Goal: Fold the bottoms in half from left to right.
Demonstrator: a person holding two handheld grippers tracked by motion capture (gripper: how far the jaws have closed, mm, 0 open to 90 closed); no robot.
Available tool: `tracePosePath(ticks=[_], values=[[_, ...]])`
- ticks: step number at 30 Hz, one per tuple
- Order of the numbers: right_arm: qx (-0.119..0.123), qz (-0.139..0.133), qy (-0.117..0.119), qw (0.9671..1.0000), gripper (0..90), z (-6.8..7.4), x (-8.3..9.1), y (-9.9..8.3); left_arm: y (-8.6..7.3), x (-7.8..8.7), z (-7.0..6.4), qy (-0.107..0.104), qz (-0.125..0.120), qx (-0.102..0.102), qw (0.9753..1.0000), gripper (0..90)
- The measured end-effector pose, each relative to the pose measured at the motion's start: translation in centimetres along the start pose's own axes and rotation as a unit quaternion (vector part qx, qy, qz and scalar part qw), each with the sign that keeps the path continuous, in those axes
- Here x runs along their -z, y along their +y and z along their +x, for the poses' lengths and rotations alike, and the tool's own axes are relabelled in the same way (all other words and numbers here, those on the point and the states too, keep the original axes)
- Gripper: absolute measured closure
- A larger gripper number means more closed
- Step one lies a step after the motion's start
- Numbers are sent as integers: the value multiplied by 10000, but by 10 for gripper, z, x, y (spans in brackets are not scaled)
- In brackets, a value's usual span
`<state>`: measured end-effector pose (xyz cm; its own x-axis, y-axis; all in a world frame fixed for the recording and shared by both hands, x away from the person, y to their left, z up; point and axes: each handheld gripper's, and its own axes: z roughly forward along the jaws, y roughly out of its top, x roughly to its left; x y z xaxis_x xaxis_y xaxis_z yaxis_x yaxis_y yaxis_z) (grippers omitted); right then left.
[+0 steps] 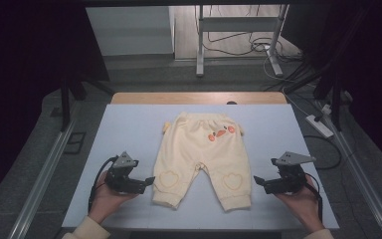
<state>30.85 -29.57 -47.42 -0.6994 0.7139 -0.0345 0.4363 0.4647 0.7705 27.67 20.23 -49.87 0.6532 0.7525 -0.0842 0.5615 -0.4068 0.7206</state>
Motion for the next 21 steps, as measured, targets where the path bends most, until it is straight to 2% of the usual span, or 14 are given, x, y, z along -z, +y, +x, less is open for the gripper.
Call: tracePosePath(ticks=[21], values=[[7,125,18,9999,81,3,-3,-3,0,-2,0,36,26,-27,10000,119]])
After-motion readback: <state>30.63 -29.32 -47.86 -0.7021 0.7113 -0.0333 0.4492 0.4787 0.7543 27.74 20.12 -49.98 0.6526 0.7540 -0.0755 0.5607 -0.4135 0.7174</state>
